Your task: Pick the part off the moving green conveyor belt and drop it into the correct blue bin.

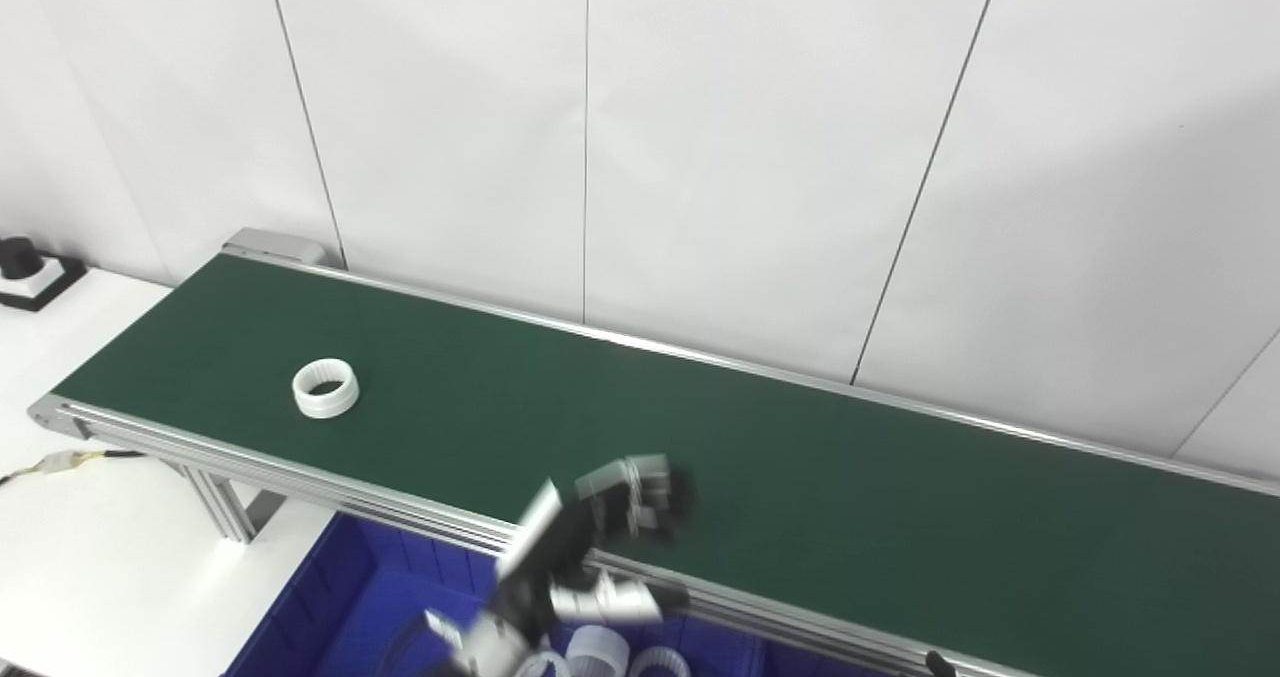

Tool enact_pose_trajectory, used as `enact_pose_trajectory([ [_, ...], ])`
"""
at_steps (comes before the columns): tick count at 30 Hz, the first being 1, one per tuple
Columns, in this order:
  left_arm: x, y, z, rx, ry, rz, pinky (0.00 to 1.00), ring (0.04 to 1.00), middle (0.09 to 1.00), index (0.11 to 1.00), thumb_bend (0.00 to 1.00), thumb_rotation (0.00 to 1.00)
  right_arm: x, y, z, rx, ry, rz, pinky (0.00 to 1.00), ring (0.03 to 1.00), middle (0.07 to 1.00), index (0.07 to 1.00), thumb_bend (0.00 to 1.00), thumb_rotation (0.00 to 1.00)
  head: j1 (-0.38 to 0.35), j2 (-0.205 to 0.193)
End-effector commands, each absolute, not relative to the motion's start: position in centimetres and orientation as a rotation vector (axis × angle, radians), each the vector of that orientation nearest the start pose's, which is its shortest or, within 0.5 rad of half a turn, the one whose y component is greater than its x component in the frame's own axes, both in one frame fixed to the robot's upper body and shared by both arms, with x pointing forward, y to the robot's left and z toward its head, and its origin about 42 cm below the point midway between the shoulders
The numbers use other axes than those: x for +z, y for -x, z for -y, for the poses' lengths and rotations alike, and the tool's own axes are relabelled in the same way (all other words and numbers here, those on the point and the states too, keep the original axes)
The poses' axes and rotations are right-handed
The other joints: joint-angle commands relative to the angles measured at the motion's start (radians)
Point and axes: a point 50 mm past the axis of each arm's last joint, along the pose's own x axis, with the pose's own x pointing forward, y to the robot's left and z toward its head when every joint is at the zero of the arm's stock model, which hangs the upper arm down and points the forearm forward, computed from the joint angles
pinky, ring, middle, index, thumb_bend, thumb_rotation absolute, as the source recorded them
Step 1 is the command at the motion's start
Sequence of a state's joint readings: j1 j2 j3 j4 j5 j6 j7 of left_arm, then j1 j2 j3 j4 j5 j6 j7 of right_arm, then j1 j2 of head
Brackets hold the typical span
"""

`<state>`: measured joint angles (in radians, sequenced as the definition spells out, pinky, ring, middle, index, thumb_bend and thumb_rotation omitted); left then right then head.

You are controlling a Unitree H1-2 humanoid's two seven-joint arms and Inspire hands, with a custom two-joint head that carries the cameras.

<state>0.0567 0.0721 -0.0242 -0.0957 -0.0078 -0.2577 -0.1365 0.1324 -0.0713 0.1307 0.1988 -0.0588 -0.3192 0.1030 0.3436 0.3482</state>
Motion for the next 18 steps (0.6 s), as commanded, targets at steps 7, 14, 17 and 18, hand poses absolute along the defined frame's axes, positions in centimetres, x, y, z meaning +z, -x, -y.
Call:
enact_pose_trajectory([
  [7,19.3,-30.3,-23.4,-0.131,-0.265,0.439,0.66,0.748,0.804,0.830,0.93,0.41,3.9,-23.7,19.6,0.226,0.092,0.082,0.68,0.777,0.833,0.934,0.18,0.73,0.010,-0.003],
  [14,21.1,-33.9,-25.3,-0.148,-0.474,0.411,0.72,0.790,0.847,0.856,0.85,0.42,3.8,-24.1,19.4,0.228,0.085,0.086,0.69,0.779,0.832,0.934,0.16,0.71,0.020,-0.005],
  [17,21.9,-35.8,-26.3,-0.145,-0.664,0.377,0.73,0.805,0.863,0.867,0.81,0.38,3.7,-24.2,19.4,0.228,0.081,0.088,0.69,0.778,0.830,0.930,0.18,0.73,0.035,-0.006],
  [18,22.1,-36.4,-26.7,-0.147,-0.729,0.362,0.74,0.812,0.865,0.870,0.80,0.35,3.7,-24.2,19.4,0.228,0.080,0.090,0.70,0.780,0.832,0.931,0.19,0.73,0.038,-0.006],
])
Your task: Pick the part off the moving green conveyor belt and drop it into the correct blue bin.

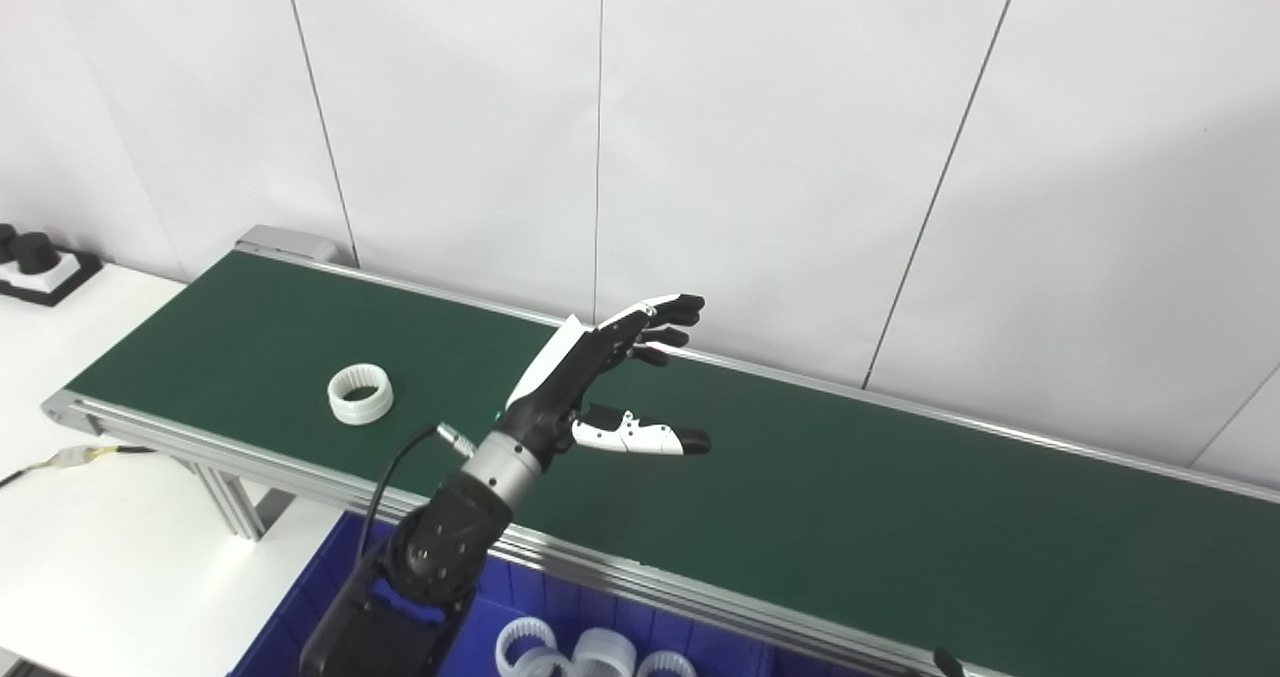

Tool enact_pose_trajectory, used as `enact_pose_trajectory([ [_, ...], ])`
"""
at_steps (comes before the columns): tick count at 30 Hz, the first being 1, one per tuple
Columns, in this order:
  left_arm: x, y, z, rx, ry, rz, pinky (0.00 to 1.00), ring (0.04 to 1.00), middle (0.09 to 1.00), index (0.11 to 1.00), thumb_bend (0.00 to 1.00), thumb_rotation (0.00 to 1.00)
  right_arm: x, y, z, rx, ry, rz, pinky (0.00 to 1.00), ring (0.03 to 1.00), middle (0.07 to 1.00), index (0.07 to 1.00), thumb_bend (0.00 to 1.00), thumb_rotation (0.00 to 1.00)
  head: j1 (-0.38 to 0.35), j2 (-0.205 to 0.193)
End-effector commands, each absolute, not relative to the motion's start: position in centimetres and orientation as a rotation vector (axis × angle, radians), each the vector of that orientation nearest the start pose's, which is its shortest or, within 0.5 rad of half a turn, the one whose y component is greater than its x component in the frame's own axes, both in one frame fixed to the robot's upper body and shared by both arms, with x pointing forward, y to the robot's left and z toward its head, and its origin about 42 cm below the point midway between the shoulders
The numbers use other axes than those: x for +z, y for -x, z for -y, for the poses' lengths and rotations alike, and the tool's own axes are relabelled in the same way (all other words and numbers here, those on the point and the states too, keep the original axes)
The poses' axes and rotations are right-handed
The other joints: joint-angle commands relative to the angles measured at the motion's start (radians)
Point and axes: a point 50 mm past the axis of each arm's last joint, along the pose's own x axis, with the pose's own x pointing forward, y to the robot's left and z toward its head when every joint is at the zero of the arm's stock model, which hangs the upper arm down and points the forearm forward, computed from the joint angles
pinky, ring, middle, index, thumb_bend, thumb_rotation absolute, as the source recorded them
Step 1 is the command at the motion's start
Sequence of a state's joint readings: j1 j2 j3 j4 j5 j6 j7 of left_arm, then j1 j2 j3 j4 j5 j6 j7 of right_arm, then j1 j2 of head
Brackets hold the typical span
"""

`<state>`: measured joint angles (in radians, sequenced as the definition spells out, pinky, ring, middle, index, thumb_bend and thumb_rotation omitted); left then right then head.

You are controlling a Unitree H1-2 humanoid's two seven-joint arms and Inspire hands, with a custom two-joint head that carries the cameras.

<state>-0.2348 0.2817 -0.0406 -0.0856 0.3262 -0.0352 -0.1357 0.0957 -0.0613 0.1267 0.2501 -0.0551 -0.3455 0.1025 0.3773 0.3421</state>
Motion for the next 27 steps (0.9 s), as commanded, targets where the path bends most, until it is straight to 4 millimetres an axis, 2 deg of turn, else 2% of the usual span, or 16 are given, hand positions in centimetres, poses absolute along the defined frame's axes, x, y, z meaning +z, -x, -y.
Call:
enact_pose_trajectory([
  [1,22.3,-36.9,-26.9,-0.148,-0.787,0.352,0.74,0.820,0.870,0.874,0.80,0.32,3.7,-24.3,19.4,0.227,0.081,0.090,0.69,0.778,0.831,0.931,0.18,0.74,0.006,0.000],
  [3,22.6,-37.8,-27.3,-0.153,-0.912,0.301,0.73,0.847,0.888,0.879,0.81,0.28,3.7,-24.3,19.3,0.224,0.080,0.087,0.70,0.781,0.833,0.934,0.18,0.74,0.010,0.000],
  [5,22.8,-38.6,-27.6,-0.158,-1.010,0.256,0.76,0.874,0.910,0.878,0.82,0.22,3.6,-24.4,19.3,0.225,0.082,0.090,0.70,0.781,0.833,0.937,0.18,0.76,0.013,0.000],
  [10,22.5,-40.5,-28.6,-0.200,-1.208,0.179,0.74,0.847,0.902,0.863,0.85,0.17,3.6,-24.5,19.3,0.225,0.078,0.095,0.71,0.786,0.838,0.940,0.18,0.78,0.014,-0.002],
  [15,21.8,-41.7,-29.4,-0.245,-1.258,0.097,0.74,0.844,0.870,0.817,0.91,0.20,3.6,-24.5,19.2,0.223,0.080,0.094,0.71,0.782,0.836,0.940,0.19,0.81,0.012,0.000],
  [22,20.3,-43.0,-30.9,-0.270,-1.268,-0.003,0.72,0.843,0.875,0.827,0.93,0.22,3.6,-24.3,19.0,0.228,0.066,0.099,0.71,0.787,0.838,0.942,0.18,0.79,0.003,-0.001],
  [27,19.8,-43.4,-31.5,-0.295,-1.294,-0.046,0.77,0.862,0.885,0.840,0.93,0.22,3.7,-24.3,18.9,0.227,0.061,0.099,0.70,0.779,0.831,0.937,0.19,0.79,-0.002,0.000],
])
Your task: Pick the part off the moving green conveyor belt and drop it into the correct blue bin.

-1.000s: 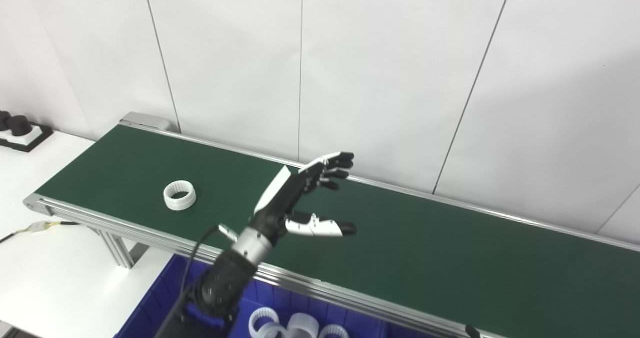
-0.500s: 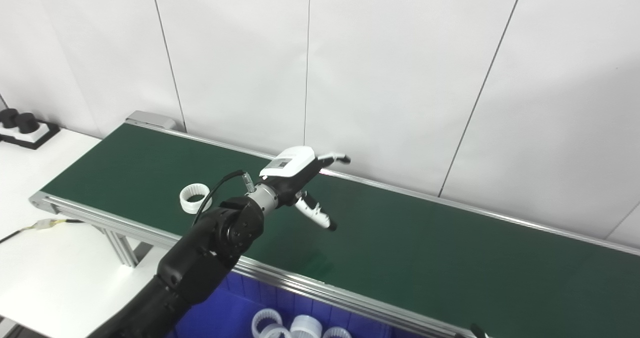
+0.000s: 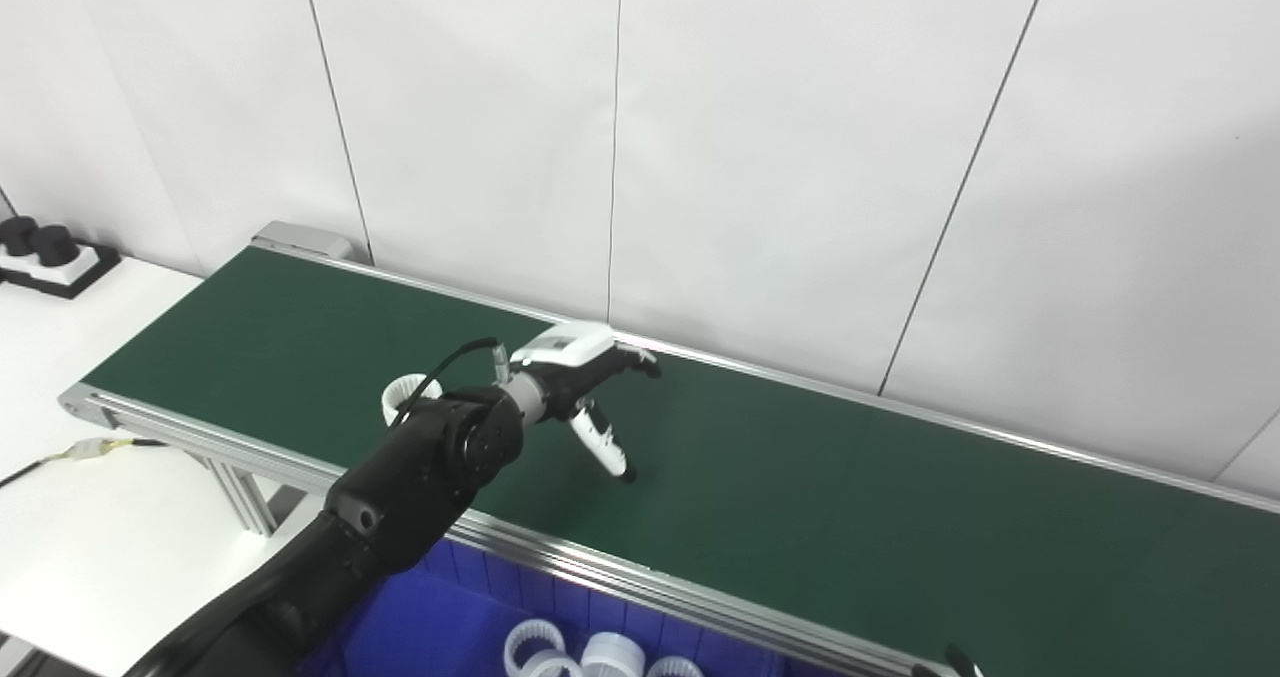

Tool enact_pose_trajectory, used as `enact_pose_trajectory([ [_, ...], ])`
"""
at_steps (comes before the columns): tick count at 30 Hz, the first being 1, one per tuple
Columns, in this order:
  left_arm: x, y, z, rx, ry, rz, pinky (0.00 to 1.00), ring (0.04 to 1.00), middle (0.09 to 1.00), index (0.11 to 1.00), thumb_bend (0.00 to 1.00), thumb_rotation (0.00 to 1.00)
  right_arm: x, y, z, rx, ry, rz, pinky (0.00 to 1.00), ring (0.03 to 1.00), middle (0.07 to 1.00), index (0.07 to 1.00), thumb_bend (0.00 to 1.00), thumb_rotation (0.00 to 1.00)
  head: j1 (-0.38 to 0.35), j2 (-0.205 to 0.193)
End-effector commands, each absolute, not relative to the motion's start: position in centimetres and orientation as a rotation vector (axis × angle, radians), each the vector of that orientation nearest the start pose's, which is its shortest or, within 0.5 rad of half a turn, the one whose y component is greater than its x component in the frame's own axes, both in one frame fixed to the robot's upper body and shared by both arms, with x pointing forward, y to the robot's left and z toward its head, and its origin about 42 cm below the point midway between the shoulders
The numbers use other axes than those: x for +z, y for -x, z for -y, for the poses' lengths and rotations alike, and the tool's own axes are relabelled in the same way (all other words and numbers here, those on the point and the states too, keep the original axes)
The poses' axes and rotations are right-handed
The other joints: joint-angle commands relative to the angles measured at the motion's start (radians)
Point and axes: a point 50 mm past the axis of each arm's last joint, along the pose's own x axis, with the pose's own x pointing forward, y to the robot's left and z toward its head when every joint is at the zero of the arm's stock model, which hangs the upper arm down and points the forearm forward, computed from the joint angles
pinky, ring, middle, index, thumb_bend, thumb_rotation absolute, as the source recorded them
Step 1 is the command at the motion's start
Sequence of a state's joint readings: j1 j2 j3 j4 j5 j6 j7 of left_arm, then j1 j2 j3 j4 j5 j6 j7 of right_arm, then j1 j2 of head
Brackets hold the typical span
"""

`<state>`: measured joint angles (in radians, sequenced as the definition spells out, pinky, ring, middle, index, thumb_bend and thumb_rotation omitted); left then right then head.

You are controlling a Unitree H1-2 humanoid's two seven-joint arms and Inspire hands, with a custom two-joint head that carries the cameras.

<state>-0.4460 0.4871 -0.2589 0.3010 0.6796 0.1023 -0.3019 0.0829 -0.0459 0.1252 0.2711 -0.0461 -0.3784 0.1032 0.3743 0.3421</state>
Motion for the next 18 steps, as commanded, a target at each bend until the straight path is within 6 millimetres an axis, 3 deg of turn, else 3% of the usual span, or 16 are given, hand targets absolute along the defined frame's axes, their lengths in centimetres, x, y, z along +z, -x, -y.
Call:
enact_pose_trajectory([
  [1,19.7,-43.4,-31.6,-0.300,-1.297,-0.050,0.78,0.867,0.886,0.841,0.93,0.23,3.7,-24.3,18.9,0.227,0.062,0.099,0.70,0.779,0.832,0.937,0.19,0.79,0.001,0.000],
  [11,20.0,-42.9,-32.0,-0.355,-1.327,-0.095,0.85,0.863,0.872,0.790,0.96,0.16,3.9,-24.1,18.6,0.227,0.061,0.102,0.68,0.778,0.833,0.933,0.24,0.81,-0.004,0.006],
  [18,19.6,-42.3,-31.9,-0.382,-1.363,-0.123,0.86,0.866,0.873,0.805,0.96,0.14,3.9,-24.1,18.5,0.227,0.057,0.105,0.67,0.775,0.835,0.934,0.23,0.80,-0.007,0.006],
])
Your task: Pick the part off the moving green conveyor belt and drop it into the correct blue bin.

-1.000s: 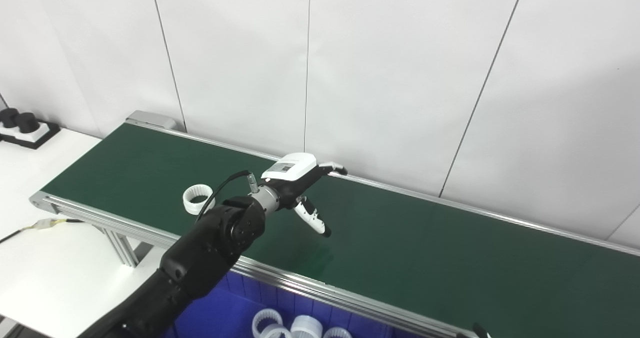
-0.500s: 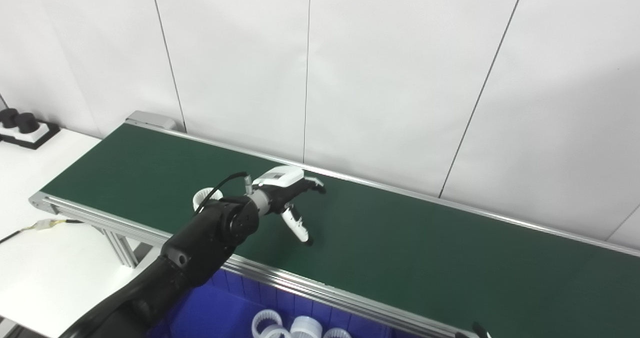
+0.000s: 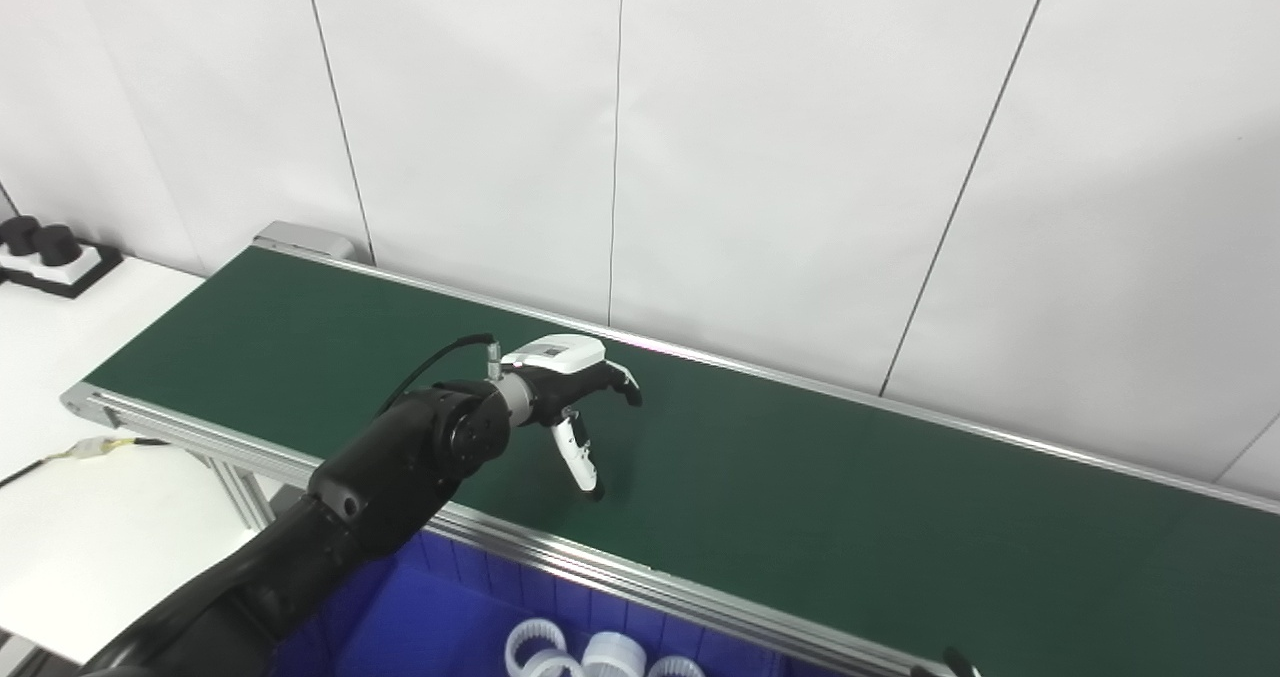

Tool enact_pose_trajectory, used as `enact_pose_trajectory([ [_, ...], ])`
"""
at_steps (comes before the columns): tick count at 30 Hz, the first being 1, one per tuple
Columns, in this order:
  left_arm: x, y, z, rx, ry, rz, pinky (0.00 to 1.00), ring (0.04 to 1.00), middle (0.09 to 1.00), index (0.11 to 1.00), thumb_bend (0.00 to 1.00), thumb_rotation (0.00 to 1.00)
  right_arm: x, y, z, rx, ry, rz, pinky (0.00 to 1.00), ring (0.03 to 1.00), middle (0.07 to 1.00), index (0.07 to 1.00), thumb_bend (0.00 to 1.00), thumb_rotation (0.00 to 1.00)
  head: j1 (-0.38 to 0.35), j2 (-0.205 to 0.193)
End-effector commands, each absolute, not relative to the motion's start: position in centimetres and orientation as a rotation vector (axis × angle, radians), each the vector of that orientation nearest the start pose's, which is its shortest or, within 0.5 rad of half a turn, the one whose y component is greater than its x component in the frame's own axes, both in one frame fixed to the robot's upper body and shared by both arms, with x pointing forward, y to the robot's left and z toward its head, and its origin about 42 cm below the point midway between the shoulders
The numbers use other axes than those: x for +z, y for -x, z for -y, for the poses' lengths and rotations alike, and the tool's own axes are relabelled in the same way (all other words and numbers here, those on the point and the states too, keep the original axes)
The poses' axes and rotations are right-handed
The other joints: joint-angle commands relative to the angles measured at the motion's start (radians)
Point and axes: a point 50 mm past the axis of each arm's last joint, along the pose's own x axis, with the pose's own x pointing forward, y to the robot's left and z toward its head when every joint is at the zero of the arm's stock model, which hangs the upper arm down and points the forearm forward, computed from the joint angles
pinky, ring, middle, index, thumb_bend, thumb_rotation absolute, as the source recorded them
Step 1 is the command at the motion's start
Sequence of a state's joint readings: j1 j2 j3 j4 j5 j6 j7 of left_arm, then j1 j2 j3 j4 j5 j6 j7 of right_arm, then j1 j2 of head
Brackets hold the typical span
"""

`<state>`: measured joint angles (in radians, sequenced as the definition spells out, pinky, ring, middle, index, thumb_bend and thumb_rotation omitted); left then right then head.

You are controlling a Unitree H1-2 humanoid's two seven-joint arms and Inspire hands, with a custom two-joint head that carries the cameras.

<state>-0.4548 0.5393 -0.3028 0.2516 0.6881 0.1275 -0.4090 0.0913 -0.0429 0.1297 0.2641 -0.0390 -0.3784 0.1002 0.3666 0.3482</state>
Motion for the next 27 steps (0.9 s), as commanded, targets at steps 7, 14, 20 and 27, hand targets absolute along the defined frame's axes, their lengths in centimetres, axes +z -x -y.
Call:
enact_pose_trajectory([
  [7,19.4,-42.1,-31.8,-0.399,-1.385,-0.143,0.87,0.867,0.881,0.819,0.95,0.13,3.8,-24.1,18.6,0.228,0.049,0.103,0.69,0.784,0.837,0.937,0.24,0.80,-0.001,0.002],
  [14,19.1,-42.0,-31.7,-0.414,-1.408,-0.151,0.87,0.861,0.874,0.822,0.95,0.14,3.7,-24.1,18.7,0.231,0.053,0.101,0.69,0.786,0.839,0.937,0.25,0.80,-0.004,0.005],
  [20,18.7,-41.9,-31.8,-0.422,-1.403,-0.162,0.88,0.883,0.878,0.816,0.95,0.13,3.9,-24.1,18.7,0.227,0.061,0.099,0.68,0.777,0.833,0.931,0.25,0.80,-0.003,0.007],
  [27,17.8,-41.7,-31.6,-0.430,-1.403,-0.173,0.93,0.908,0.888,0.817,0.96,0.15,4.0,-24.0,18.9,0.229,0.061,0.102,0.67,0.773,0.831,0.928,0.26,0.80,-0.004,0.011],
])
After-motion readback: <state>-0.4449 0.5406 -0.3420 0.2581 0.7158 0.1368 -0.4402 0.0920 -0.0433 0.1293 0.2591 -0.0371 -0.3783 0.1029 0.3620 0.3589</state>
